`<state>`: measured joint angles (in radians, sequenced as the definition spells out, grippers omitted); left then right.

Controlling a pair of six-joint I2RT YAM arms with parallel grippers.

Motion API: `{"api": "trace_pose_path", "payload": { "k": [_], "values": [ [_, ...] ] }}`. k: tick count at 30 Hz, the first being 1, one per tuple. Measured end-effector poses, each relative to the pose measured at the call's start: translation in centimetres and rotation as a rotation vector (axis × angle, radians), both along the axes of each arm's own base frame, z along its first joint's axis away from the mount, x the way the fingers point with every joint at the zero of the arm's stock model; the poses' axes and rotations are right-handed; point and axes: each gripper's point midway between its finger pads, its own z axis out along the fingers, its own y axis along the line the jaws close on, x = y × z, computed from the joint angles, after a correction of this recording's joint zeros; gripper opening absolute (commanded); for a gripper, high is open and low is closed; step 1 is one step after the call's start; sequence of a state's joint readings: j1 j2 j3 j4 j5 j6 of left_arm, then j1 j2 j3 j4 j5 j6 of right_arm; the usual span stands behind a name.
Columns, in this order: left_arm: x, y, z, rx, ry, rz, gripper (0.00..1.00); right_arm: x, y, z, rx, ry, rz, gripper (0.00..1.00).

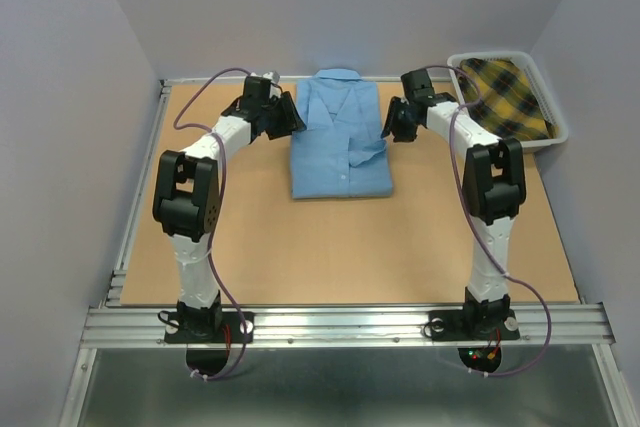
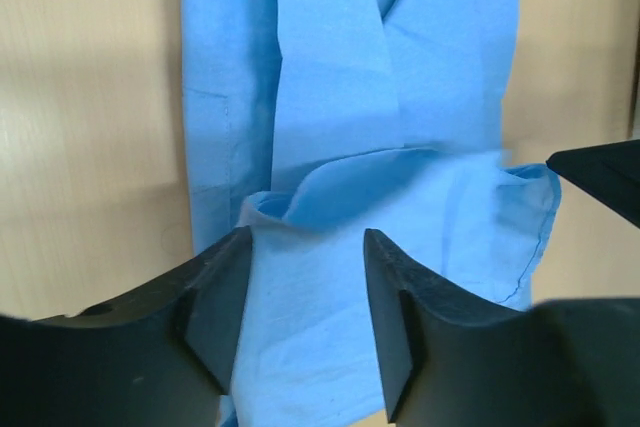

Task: Fold and stack the long sleeve shirts
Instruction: Fold the shirt

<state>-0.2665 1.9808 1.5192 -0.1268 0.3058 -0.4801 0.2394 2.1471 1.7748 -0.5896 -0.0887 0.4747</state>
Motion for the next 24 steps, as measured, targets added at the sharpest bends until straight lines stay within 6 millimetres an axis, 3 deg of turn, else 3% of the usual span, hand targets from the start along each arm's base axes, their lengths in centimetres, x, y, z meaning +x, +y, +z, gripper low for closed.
{"api": "trace_pose_path", "payload": {
  "k": [4,9,12,15,17,19,24],
  "values": [
    [0.5,-0.1,0.9,-0.004,-0.039,-0.003,0.80,0.9,-0.5,2.0,-0.008,-0.055,-0.011,0.69],
    [-0.2,0.5,4.4,0.003,-0.126,-0.001,0.84,1.0,-0.9,5.2,-0.020,-0.132,0.018,0.73],
    [-2.5,1.5,7.5,0.002,-0.198,0.009,0.84,-0.2,-1.0,7.4,-0.011,-0.191,0.052,0.73],
    [-5.3,2.5,9.4,-0.008,-0.253,0.023,0.84,-2.9,-0.9,8.4,0.019,-0.209,0.084,0.72],
    [-7.2,2.8,8.9,-0.020,-0.250,0.025,0.83,-5.1,-0.6,8.3,0.058,-0.209,0.111,0.70],
    [-8.9,2.9,7.1,-0.024,-0.217,0.024,0.81,-7.6,-0.4,7.2,0.096,-0.186,0.128,0.67],
    [-13.7,1.7,-0.1,-0.005,-0.048,-0.015,0.79,-11.9,0.1,3.3,0.166,-0.096,0.148,0.63]
  ]
}}
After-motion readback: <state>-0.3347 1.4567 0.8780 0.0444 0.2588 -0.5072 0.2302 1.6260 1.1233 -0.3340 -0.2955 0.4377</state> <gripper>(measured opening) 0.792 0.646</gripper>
